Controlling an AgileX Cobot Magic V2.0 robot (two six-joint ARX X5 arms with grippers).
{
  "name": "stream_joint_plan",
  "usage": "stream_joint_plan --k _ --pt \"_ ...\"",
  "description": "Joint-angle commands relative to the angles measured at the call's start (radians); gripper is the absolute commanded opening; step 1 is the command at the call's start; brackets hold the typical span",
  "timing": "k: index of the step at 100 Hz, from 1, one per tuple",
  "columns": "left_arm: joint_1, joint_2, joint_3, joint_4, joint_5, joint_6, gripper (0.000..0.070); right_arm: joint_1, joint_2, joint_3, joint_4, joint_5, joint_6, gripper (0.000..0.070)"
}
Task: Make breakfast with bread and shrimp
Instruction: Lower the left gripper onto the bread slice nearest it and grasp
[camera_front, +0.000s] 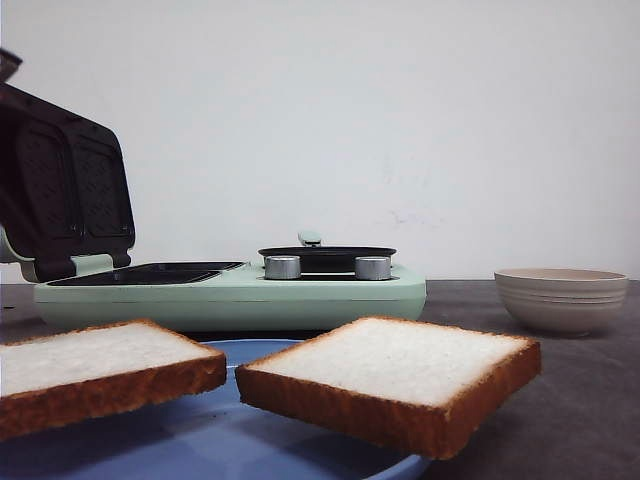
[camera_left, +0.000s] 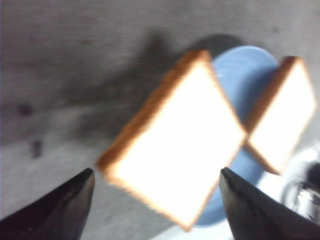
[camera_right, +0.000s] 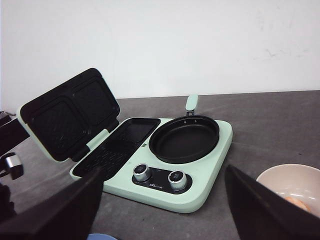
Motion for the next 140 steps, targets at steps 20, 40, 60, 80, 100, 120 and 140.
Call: stream_joint_plan --k 20,40,60,80,100,120,140 --pt "-0.003 0.098 0.008 0.010 -0.003 0.046 0.0441 0.010 0.000 0.013 0.008 0.023 -0.042 0.0481" --pt "-0.003 0.162 0.008 0.027 -0.004 0.045 0.0441 0.010 0.000 0.013 0.008 0.026 -0.063 0.0481" --pt "-0.003 0.207 0.008 0.040 -0.003 0.045 0.0434 0.010 0.001 0.013 0.007 0.033 -0.072 0.0480" --pt "-0.003 0.212 0.008 0.056 -0.002 0.045 0.0428 0.010 0.001 0.013 -0.018 0.060 -0.097 0.0480" --pt "-0.011 0.212 0.008 0.054 0.031 0.037 0.0371 0.010 0.001 0.013 -0.029 0.083 -0.117 0.0480" --pt "-0.047 0.212 0.008 0.054 0.086 0.038 0.0345 0.010 0.001 0.013 -0.034 0.109 -0.121 0.0480" --pt "-0.056 0.212 0.008 0.062 0.082 0.043 0.0268 0.010 0.001 0.013 -0.034 0.109 -0.124 0.0480"
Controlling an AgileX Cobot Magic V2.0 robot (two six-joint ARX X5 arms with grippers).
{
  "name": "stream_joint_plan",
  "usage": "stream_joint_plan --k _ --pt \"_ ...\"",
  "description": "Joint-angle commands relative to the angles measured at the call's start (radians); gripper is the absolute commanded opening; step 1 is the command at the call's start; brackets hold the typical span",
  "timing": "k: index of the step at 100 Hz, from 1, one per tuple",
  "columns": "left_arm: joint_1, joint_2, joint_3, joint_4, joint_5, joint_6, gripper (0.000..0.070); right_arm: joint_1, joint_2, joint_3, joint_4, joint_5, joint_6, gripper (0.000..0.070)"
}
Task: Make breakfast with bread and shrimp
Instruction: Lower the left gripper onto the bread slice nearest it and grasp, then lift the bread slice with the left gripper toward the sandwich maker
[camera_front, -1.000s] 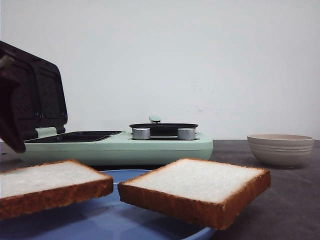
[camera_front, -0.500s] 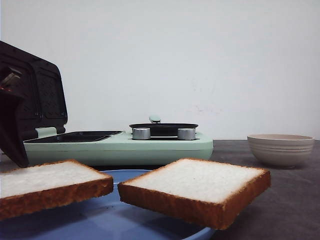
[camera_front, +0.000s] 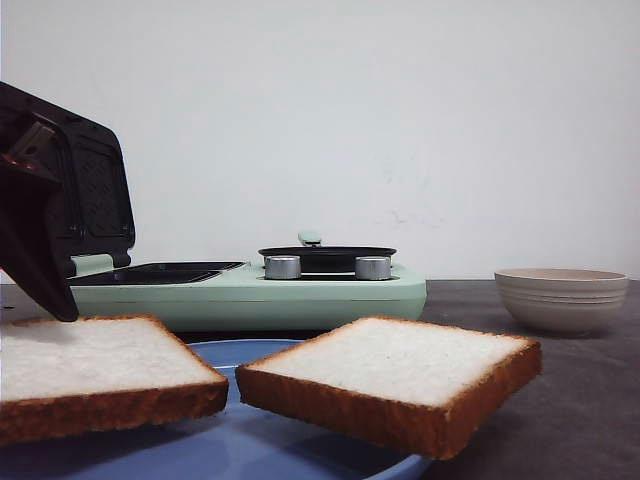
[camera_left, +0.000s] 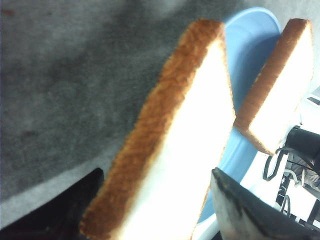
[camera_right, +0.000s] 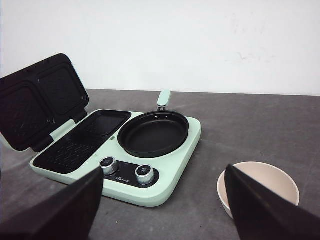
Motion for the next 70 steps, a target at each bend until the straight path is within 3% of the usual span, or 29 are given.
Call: stream_joint_plan --k 1,13,32,46,70 --pt "-0.002 0.016 0.008 0.004 0.003 0.010 0.0248 0.005 0.001 0.013 0.005 0.004 -0.015 0.0480" --pt "-0.002 0.016 0.008 0.003 -0.003 0.017 0.0000 0.005 0.001 0.013 -0.003 0.004 -0.015 0.0480" --pt "-0.002 0.016 0.008 -0.001 0.000 0.061 0.0000 0.005 0.001 0.013 -0.012 0.004 -0.016 0.0480" --pt "-0.002 0.015 0.009 -0.007 0.085 0.111 0.0000 0.005 0.001 0.013 -0.017 0.004 -0.030 0.0480" --pt "-0.002 0.007 0.013 0.005 0.135 0.111 0.0000 0.005 0.001 0.013 -0.027 0.005 -0.037 0.0480"
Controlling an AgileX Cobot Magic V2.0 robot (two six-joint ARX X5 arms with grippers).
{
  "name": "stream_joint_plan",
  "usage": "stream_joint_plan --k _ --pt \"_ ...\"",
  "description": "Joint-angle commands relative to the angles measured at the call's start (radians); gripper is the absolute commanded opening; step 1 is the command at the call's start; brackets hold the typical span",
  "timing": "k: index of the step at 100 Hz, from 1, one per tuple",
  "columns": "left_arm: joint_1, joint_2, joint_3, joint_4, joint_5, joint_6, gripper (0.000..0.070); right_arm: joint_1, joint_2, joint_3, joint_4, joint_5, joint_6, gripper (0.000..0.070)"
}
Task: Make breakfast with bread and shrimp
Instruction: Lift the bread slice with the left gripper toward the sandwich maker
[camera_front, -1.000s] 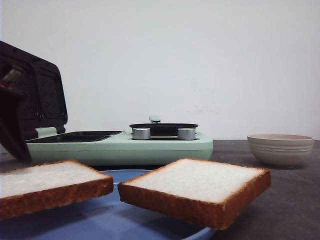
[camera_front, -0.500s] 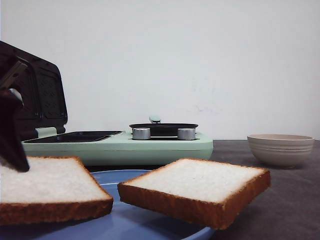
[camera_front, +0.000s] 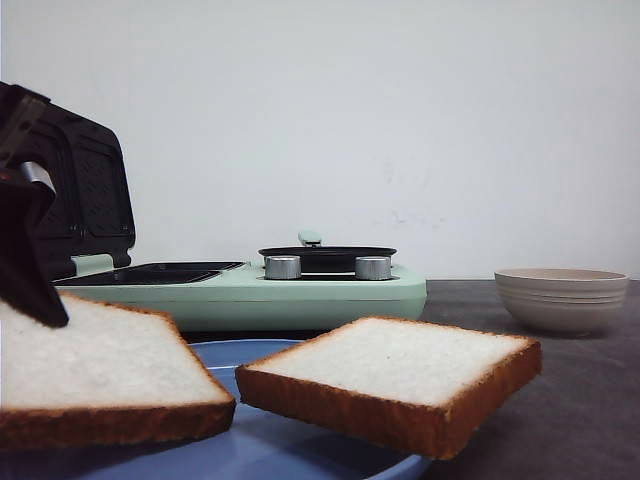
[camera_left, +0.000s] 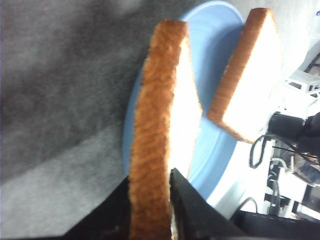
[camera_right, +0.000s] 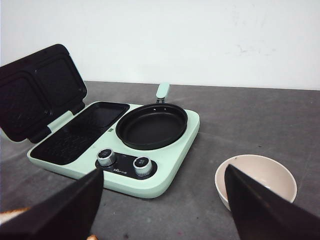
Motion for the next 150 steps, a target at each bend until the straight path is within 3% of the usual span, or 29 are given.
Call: stream_joint_plan --k 1,15,65,89,99,119,150 --pt "-0.002 0.006 0.013 0.006 0.030 0.020 0.0000 0.005 0.001 0.013 0.006 0.005 -0.014 0.0480" --pt "-0.002 -0.019 0.014 0.032 0.075 0.007 0.0000 0.005 0.002 0.013 0.006 0.005 -0.018 0.0480" --pt "-0.002 -0.153 0.117 0.086 0.114 -0.094 0.0000 0.005 0.002 0.013 0.002 0.030 -0.026 0.0480" --pt "-0.002 -0.198 0.240 0.179 0.092 -0.209 0.0001 0.005 0.002 0.013 0.002 0.030 -0.025 0.0480" --pt "-0.009 -0.202 0.312 0.236 0.031 -0.269 0.0000 0.005 0.002 0.013 0.002 0.030 -0.025 0.0480" --pt "-0.034 -0.200 0.473 0.325 -0.151 -0.317 0.0000 0.005 0.002 0.013 0.002 0.030 -0.025 0.0480" --pt "-0.040 -0.200 0.582 0.439 -0.504 -0.317 0.0000 0.005 0.002 0.013 0.002 0.030 -0.025 0.0480"
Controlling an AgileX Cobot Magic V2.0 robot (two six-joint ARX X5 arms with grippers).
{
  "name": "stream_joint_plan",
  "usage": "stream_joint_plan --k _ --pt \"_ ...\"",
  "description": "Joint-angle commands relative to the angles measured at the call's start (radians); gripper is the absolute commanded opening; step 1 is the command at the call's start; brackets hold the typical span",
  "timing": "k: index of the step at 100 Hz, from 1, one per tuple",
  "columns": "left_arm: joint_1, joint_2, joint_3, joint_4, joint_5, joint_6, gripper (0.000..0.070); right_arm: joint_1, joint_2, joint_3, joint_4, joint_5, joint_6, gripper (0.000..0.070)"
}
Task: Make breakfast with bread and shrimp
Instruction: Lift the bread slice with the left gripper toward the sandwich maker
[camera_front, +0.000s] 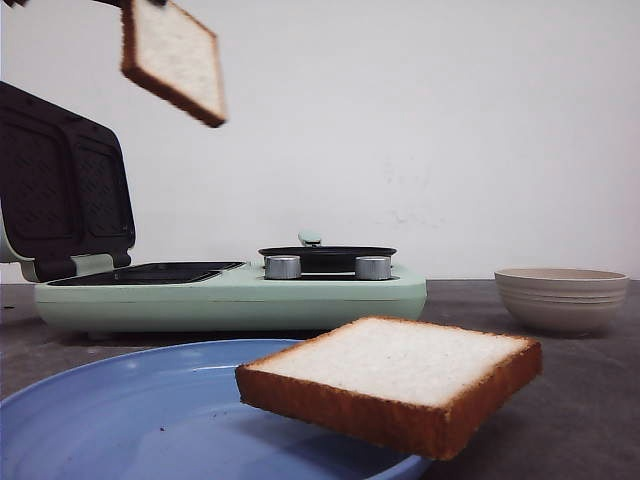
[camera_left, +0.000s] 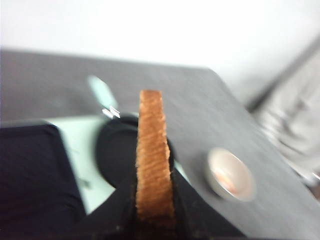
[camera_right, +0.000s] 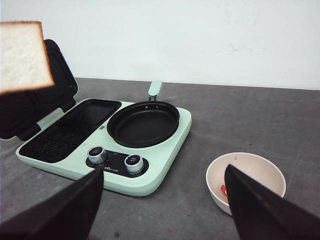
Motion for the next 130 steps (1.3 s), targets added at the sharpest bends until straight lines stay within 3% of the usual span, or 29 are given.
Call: stream_joint_plan --k 1,25,43,80,105,130 --pt "-0.003 0.006 0.025 0.032 -0.064 0.002 0.0000 0.005 0.002 0.013 0.008 0.003 -0.008 0.0480" --pt "-0.040 0.027 0.026 0.109 -0.324 0.107 0.0002 0.017 0.003 0.013 0.008 0.005 -0.008 0.0480" --pt "-0.082 0.088 0.027 0.152 -0.401 0.124 0.0002 0.023 0.011 0.013 0.001 0.008 -0.008 0.0480" --pt "-0.163 0.269 0.066 0.166 -0.593 0.335 0.0003 0.024 0.023 0.013 -0.045 0.023 -0.015 0.0480" --pt "-0.217 0.396 0.164 0.167 -0.716 0.617 0.0002 0.024 0.026 0.013 -0.064 0.027 -0.023 0.0480" --pt "-0.251 0.512 0.210 0.190 -0.721 0.952 0.0001 0.024 0.036 0.013 -0.077 0.030 -0.027 0.0480"
